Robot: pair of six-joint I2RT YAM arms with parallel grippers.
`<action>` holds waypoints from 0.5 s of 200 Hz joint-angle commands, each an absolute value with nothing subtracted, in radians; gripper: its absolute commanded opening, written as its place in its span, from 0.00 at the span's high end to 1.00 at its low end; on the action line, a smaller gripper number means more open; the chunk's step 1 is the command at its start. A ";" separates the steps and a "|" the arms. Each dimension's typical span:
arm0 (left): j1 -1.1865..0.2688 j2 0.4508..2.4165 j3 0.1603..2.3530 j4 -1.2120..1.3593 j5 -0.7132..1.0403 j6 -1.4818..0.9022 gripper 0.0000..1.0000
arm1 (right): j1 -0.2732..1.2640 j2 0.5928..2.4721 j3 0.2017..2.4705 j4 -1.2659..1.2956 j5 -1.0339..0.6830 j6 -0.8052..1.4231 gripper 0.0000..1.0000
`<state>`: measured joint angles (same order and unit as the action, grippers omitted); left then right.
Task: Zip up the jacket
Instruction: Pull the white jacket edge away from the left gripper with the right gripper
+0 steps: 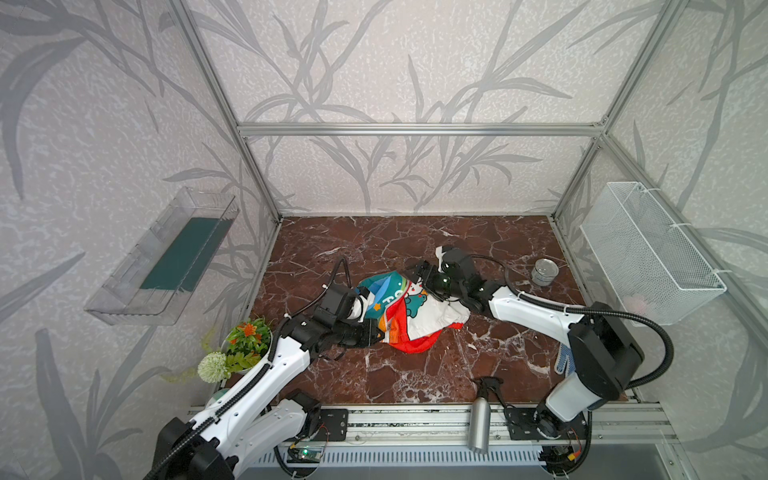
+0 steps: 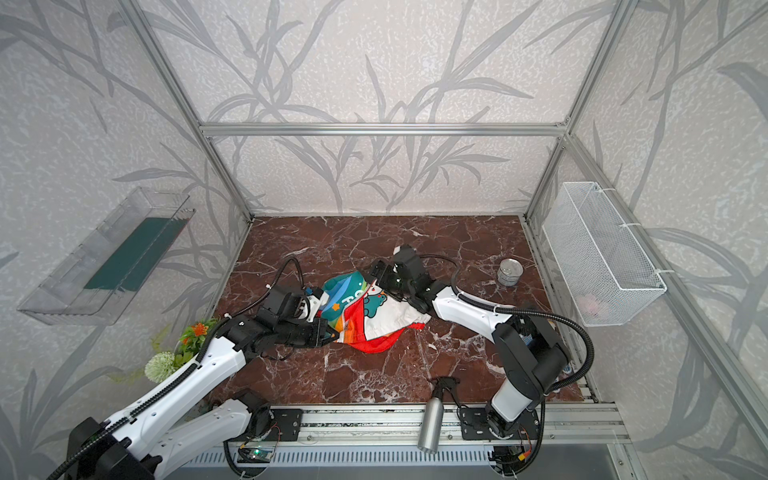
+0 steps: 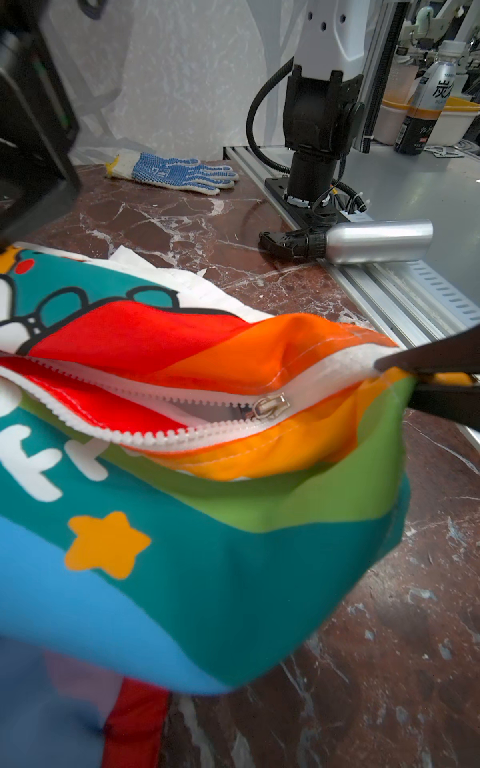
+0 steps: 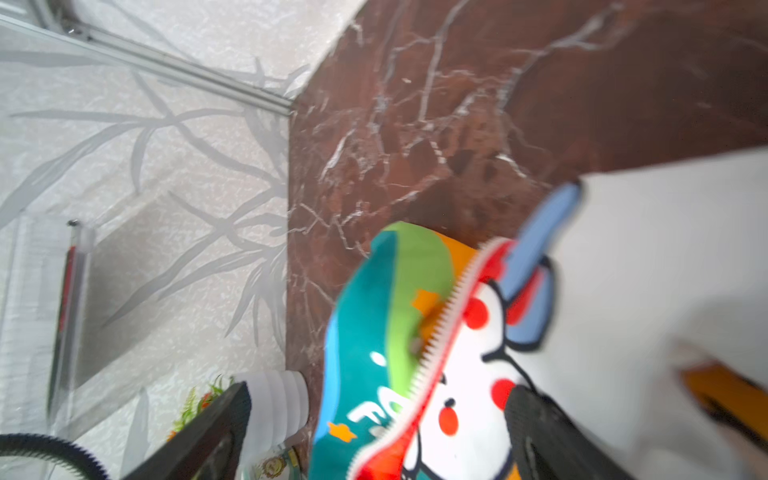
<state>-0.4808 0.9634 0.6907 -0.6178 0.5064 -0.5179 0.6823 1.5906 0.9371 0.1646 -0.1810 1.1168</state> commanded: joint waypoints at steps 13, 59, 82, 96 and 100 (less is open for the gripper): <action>-0.468 0.970 0.681 -0.642 0.474 -0.536 1.00 | 0.653 1.468 0.676 0.219 -0.051 1.209 0.04; -0.467 0.967 0.683 -0.638 0.470 -0.533 1.00 | 0.636 1.382 0.990 -0.452 -0.056 0.800 0.04; -0.467 0.961 0.685 -0.649 0.465 -0.531 1.00 | 0.650 1.451 1.159 -0.602 -0.020 0.670 0.04; -0.467 0.951 0.687 -0.653 0.462 -0.532 1.00 | 0.652 1.507 1.237 -0.620 -0.003 0.622 0.04; -0.468 0.947 0.687 -0.655 0.461 -0.535 1.00 | 0.653 1.527 1.258 -0.622 0.007 0.603 0.04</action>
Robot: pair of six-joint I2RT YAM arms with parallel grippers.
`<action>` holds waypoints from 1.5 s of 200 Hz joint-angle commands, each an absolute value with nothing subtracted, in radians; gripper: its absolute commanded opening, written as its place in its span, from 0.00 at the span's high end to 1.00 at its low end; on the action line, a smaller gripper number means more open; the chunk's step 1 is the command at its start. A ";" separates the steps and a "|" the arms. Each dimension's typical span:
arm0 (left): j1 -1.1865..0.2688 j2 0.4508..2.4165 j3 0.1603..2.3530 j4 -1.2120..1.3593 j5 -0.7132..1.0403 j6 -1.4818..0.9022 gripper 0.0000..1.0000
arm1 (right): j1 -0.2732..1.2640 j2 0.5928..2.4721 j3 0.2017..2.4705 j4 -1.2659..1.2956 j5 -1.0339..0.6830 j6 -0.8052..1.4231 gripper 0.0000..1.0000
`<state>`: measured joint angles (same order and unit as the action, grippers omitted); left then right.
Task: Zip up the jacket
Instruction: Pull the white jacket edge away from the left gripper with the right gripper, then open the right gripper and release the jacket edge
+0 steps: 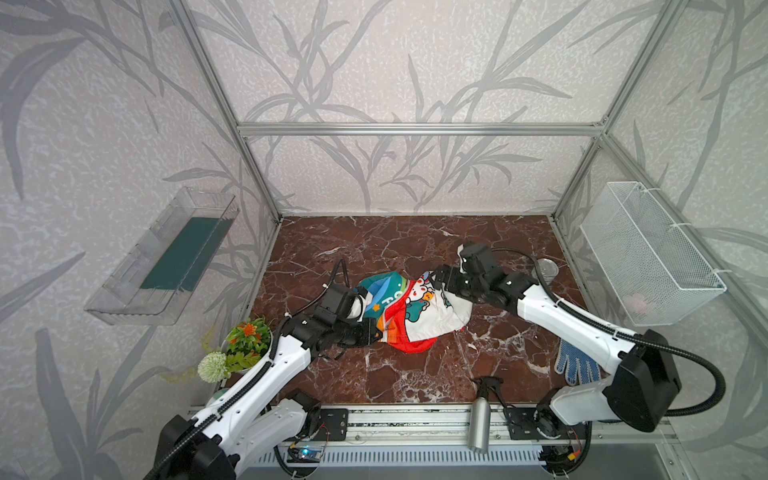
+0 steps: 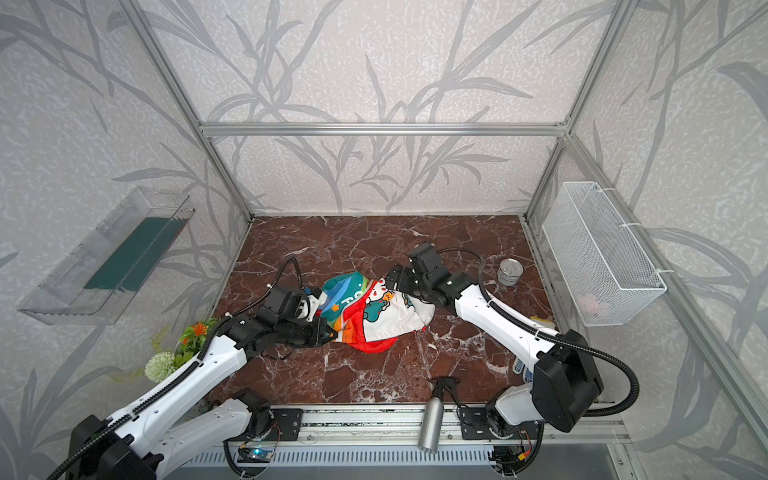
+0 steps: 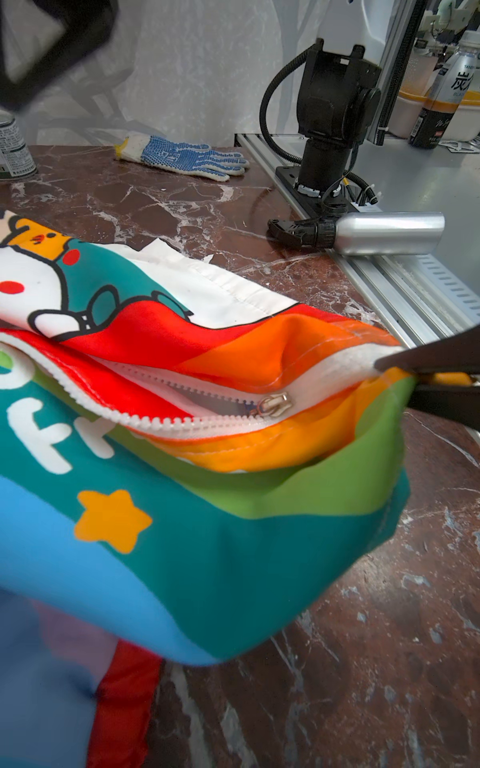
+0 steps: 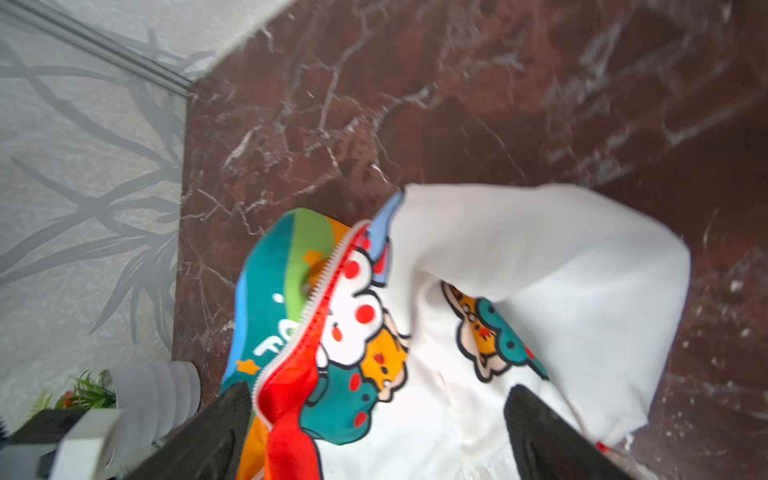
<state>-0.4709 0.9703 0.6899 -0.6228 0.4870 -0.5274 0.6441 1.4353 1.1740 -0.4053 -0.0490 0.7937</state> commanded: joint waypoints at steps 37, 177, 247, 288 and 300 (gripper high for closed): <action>-0.466 0.930 0.694 -0.662 0.456 -0.532 1.00 | 0.649 1.792 1.508 -0.761 0.068 0.565 0.03; -0.222 1.641 1.766 -0.935 0.439 -0.136 1.00 | 0.545 1.554 1.508 -0.350 0.122 0.483 1.00; -0.225 1.448 1.503 -0.808 0.602 -0.190 1.00 | 0.541 1.043 0.986 -0.372 0.057 0.687 0.40; -0.264 1.322 1.033 -0.650 0.678 -0.226 1.00 | 0.630 0.825 0.842 -0.606 0.156 0.754 0.17; -0.264 1.314 0.981 -0.675 0.678 -0.192 1.00 | 0.632 0.783 0.843 -0.640 0.148 0.742 0.17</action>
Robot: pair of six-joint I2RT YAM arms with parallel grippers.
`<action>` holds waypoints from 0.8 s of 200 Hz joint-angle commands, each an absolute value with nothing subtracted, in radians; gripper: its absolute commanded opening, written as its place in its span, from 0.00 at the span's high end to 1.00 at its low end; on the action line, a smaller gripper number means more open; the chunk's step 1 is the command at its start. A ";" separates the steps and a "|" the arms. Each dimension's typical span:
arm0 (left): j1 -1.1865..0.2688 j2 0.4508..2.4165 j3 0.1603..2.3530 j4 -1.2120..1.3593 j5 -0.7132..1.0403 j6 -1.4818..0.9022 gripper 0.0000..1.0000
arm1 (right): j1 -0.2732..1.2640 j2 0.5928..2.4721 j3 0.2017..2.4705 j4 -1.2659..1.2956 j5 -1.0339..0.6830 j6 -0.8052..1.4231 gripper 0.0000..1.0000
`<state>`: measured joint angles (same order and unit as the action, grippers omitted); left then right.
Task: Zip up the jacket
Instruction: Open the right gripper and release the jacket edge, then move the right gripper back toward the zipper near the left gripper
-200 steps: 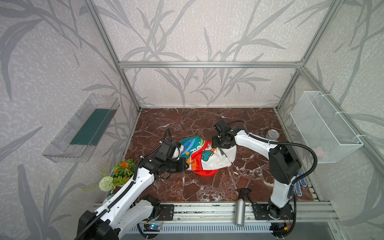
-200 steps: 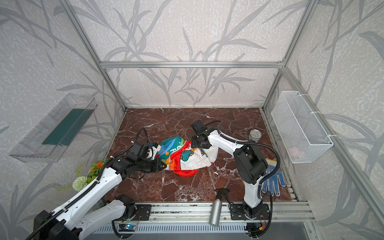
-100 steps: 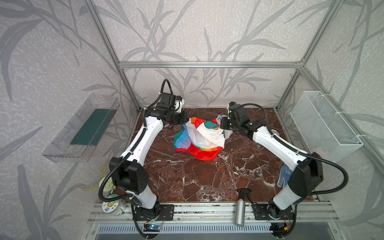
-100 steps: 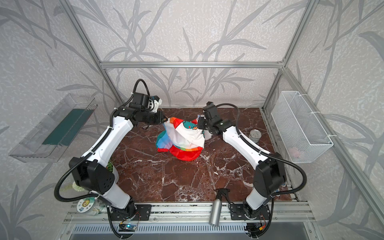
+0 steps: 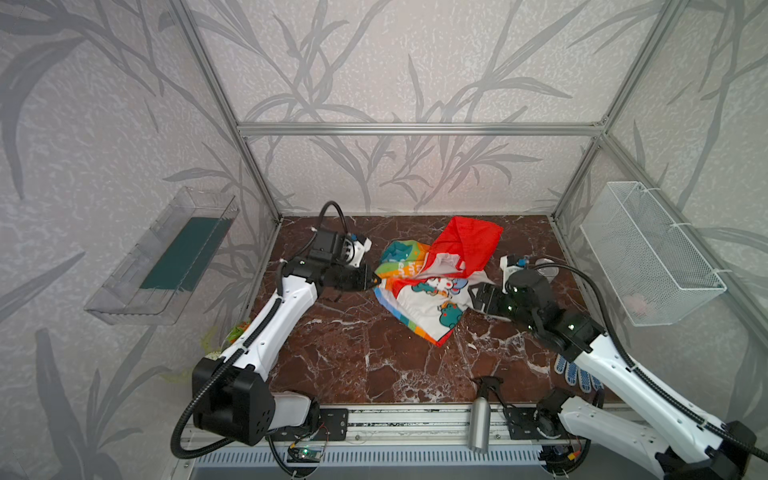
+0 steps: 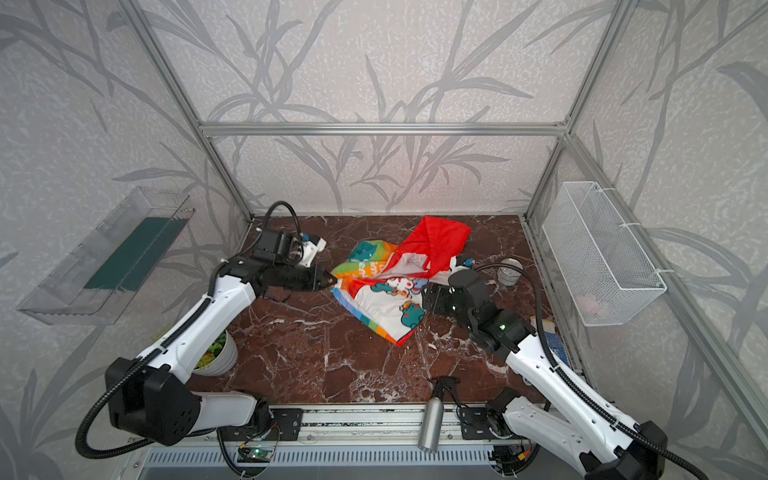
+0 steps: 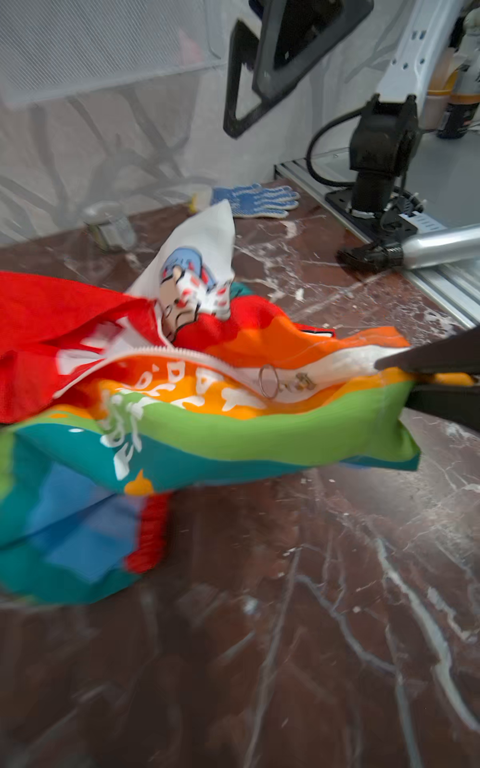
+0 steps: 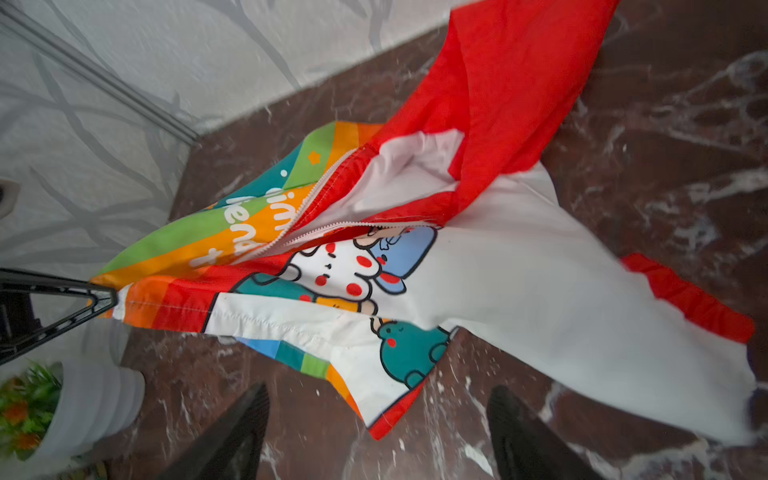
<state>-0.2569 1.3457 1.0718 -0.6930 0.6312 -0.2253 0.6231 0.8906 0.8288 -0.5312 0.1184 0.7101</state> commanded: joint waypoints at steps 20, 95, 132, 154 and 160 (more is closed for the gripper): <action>-0.260 1.316 0.946 -0.729 0.665 -0.135 1.00 | 0.630 0.781 0.846 -0.625 0.071 0.666 0.16; -0.261 1.346 0.891 -0.770 0.590 -0.096 1.00 | 0.710 1.276 1.000 -0.313 -0.240 0.434 0.25; -0.270 1.380 0.873 -0.720 0.663 -0.111 1.00 | 0.765 1.528 1.018 -0.050 -0.373 0.575 0.43; -0.268 1.389 0.871 -0.741 0.623 -0.108 1.00 | 0.790 1.632 1.010 0.116 -0.371 0.678 0.56; -0.268 1.391 0.865 -0.732 0.621 -0.113 1.00 | 0.790 1.655 1.016 0.126 -0.353 0.691 0.60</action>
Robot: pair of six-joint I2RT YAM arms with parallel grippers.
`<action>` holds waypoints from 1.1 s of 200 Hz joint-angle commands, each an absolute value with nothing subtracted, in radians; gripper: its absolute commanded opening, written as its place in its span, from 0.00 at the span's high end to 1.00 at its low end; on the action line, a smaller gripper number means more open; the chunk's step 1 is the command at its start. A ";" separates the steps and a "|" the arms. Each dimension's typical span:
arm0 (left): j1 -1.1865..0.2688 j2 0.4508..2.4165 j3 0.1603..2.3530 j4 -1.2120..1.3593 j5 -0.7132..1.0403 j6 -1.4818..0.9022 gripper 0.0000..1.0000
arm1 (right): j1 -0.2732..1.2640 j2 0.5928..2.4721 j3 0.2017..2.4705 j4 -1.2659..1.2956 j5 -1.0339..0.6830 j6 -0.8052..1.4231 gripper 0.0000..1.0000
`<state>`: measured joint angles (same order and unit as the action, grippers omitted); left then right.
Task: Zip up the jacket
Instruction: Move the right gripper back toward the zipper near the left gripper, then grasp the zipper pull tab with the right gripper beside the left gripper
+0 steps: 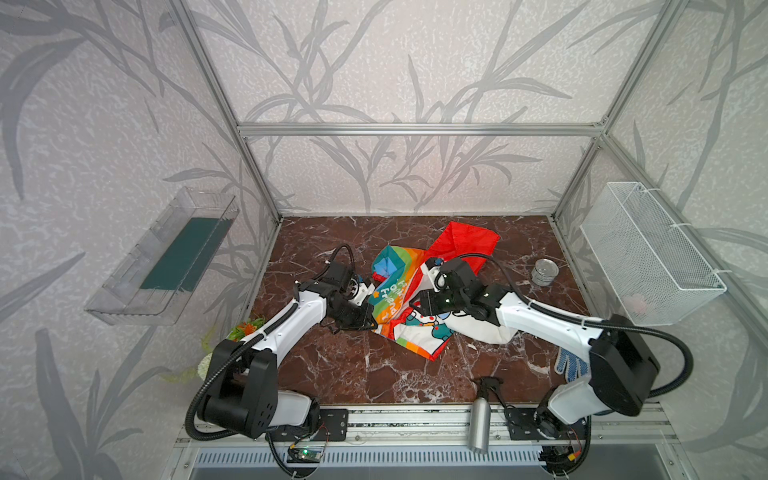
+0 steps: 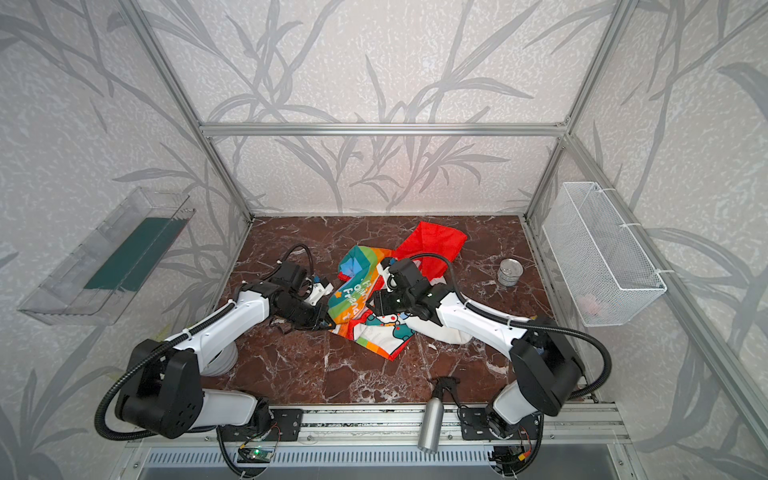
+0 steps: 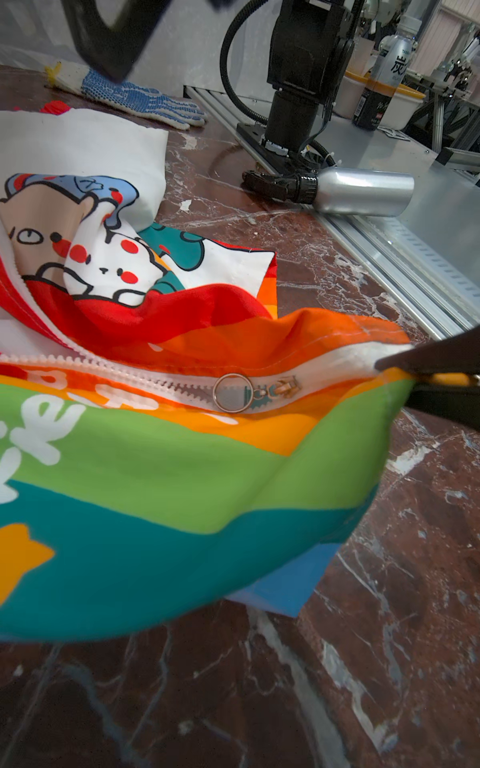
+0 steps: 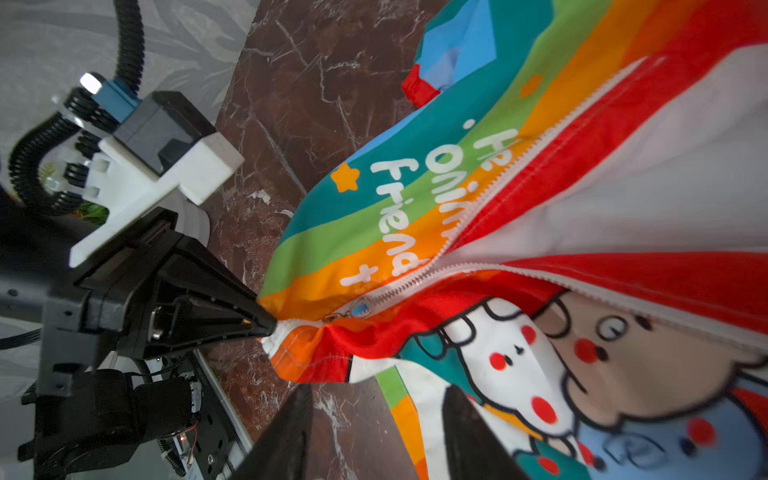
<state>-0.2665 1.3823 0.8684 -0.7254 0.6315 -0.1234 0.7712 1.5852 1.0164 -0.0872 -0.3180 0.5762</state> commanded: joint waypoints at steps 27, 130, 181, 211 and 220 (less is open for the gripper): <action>-0.278 1.407 0.865 -0.745 0.616 -0.127 1.00 | 0.790 1.773 1.059 0.135 -0.335 0.681 0.79; -0.302 1.459 0.794 -0.640 0.557 -0.281 1.00 | 0.895 1.795 0.969 0.069 -0.272 0.673 1.00; -0.324 1.489 0.772 -0.602 0.533 -0.317 1.00 | 0.901 1.807 0.984 0.165 -0.313 0.721 1.00; -0.325 1.498 0.776 -0.617 0.507 -0.324 1.00 | 0.958 1.871 0.933 0.320 -0.315 0.804 1.00; -0.325 1.500 0.779 -0.619 0.501 -0.319 1.00 | 0.959 1.871 0.933 0.320 -0.326 0.794 1.00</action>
<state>-0.3206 1.4887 0.7761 -0.6136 0.5415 -0.3122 0.9314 1.8385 0.9512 0.2337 -0.2985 0.7563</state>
